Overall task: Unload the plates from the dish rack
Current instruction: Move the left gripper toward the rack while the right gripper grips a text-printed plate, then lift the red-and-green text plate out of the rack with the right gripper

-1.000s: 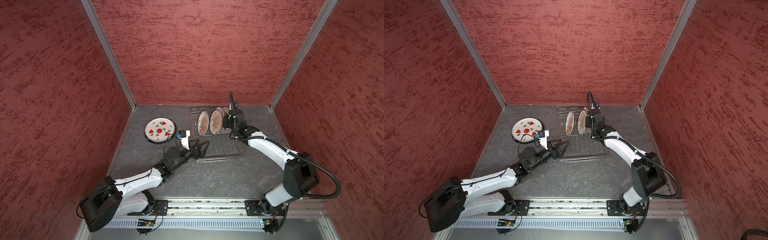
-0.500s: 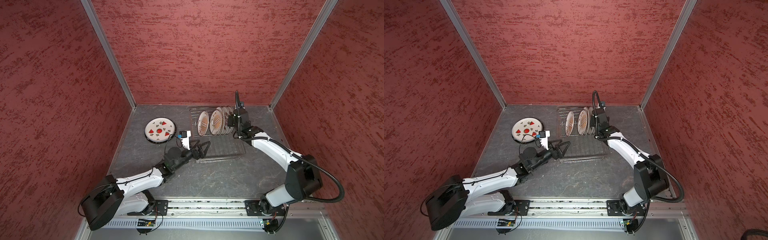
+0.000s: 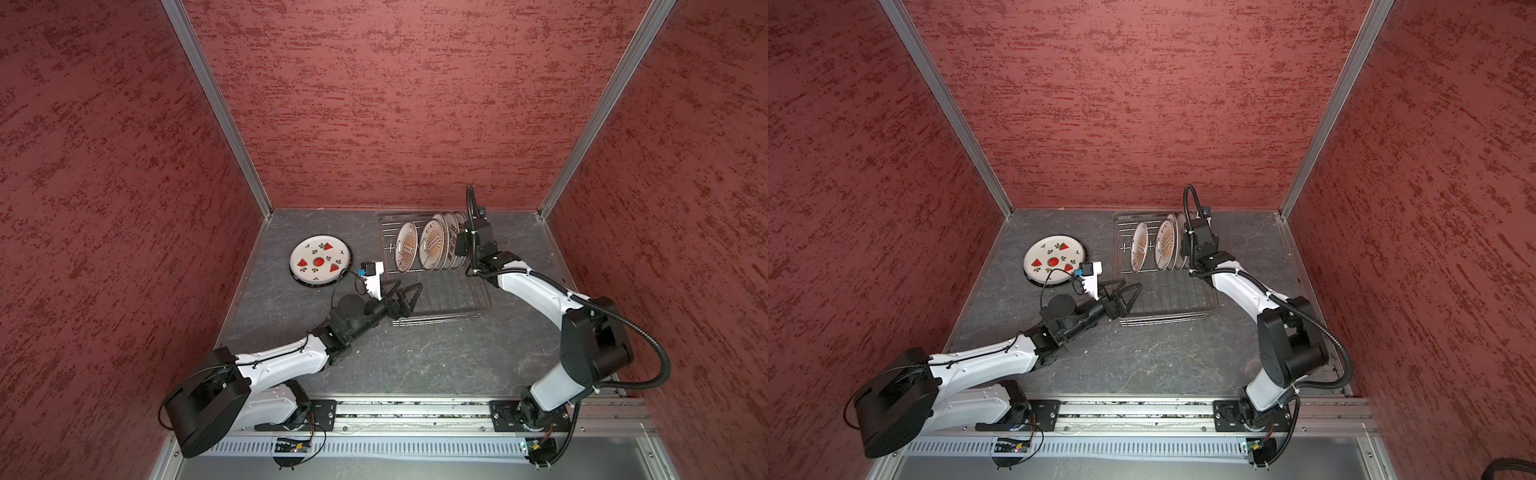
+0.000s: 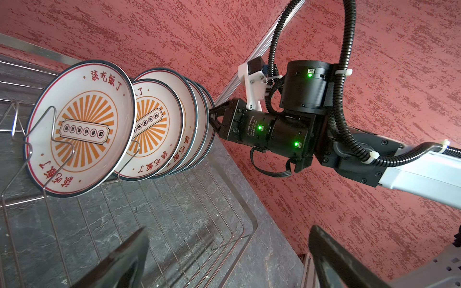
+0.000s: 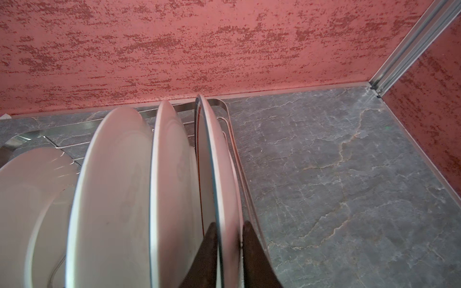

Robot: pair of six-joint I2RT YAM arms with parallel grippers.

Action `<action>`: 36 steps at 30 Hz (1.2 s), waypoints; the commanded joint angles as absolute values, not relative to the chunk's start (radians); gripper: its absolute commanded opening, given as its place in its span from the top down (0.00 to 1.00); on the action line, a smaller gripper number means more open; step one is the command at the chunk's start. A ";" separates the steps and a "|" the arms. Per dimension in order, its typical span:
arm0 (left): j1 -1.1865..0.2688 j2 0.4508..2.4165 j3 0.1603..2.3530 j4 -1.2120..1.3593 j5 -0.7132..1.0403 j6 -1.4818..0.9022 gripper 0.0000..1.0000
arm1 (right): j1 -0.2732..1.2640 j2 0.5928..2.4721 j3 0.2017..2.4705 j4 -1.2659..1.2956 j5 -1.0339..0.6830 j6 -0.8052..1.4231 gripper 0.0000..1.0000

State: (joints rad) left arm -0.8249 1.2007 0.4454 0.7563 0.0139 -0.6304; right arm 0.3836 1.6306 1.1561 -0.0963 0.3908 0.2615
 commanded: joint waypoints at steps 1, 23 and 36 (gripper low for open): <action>-0.828 1.209 0.472 0.769 -0.004 -0.606 0.01 | 0.382 1.649 1.187 -0.066 0.399 0.265 0.84; -0.828 1.235 0.473 0.780 -0.022 -0.615 0.01 | 0.480 1.586 1.129 0.083 0.739 0.107 1.00; -0.827 1.220 0.459 0.774 -0.049 -0.609 0.01 | 0.571 1.464 1.099 0.136 0.945 0.013 1.00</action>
State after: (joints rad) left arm -0.8249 1.2270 0.4507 0.7631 -0.0322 -0.6300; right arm 0.5480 1.5166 1.1011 0.0208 0.8585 0.0418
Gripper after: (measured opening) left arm 0.994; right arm 0.083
